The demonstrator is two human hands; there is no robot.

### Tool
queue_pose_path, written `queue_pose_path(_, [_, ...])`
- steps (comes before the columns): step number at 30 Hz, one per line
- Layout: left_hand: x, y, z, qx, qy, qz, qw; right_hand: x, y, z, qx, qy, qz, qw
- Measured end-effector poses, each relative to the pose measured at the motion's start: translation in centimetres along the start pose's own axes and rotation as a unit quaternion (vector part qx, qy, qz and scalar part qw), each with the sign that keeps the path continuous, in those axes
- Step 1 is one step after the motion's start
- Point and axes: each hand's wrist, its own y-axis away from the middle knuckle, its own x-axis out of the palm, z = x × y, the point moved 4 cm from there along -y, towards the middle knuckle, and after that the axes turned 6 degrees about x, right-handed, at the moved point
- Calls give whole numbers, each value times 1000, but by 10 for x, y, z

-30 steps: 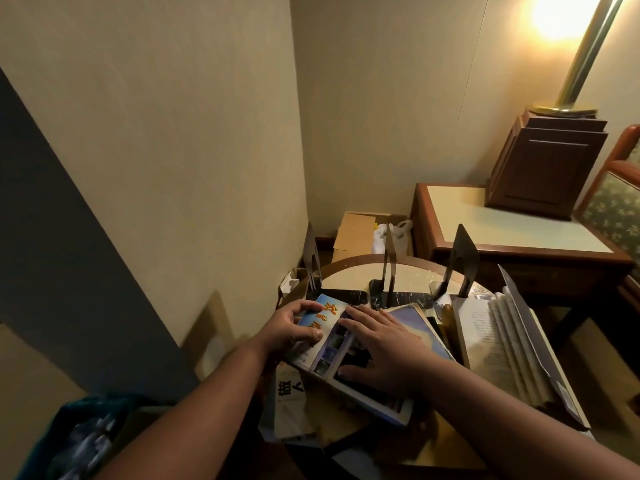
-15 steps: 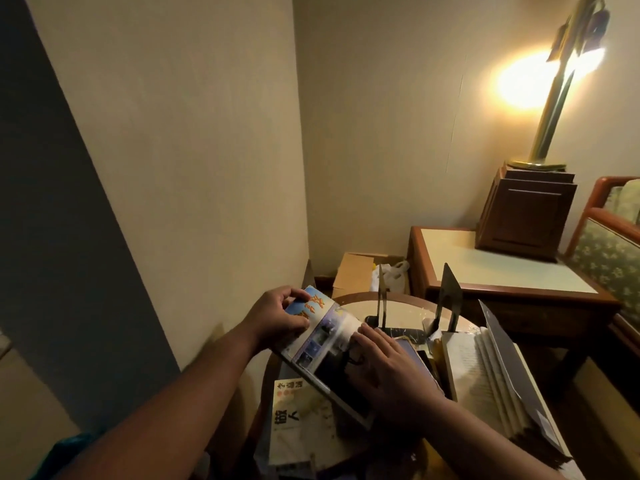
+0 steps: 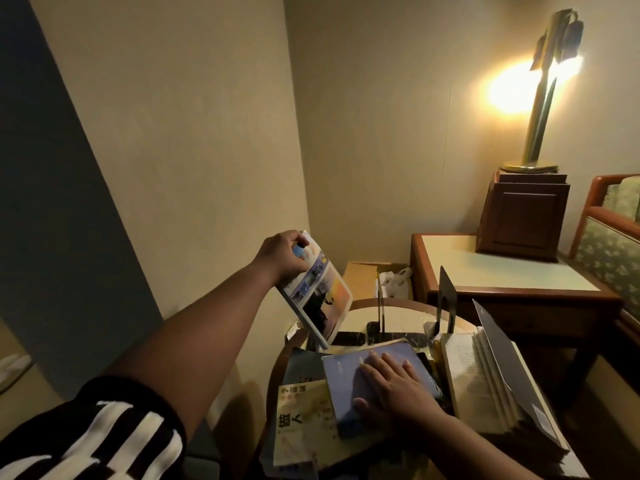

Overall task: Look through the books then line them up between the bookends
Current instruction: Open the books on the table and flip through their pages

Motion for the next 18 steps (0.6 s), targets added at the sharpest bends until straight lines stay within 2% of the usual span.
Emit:
queue_pose_path(5, [20,-32,5,-3,-38,12,999,6,-9,-4,-22,13,-12,1000])
queue_pose_path(10, [53,-57,16,-6,-88,67,994,11,-17,-11,-32,-2,-36,999])
queue_pose_path(12, [66,-65,22,-11,-110,80,991,8,-17,-8,-44,26,-61,997])
queue_pose_path(13, [73,-69,25,-15,-120,84,989,11,-17,-10,-19,28,-35,999])
queue_pose_path(14, [80,-71,27,-20,-129,88,988,12,-19,-12,-4,40,-53,998])
queue_pose_path(15, [87,-73,30,-24,-138,92,986,14,-22,-14,-4,28,-37,999])
queue_pose_path(18, [107,-73,40,-34,-176,111,978,16,-28,-17,-48,2,-66,997])
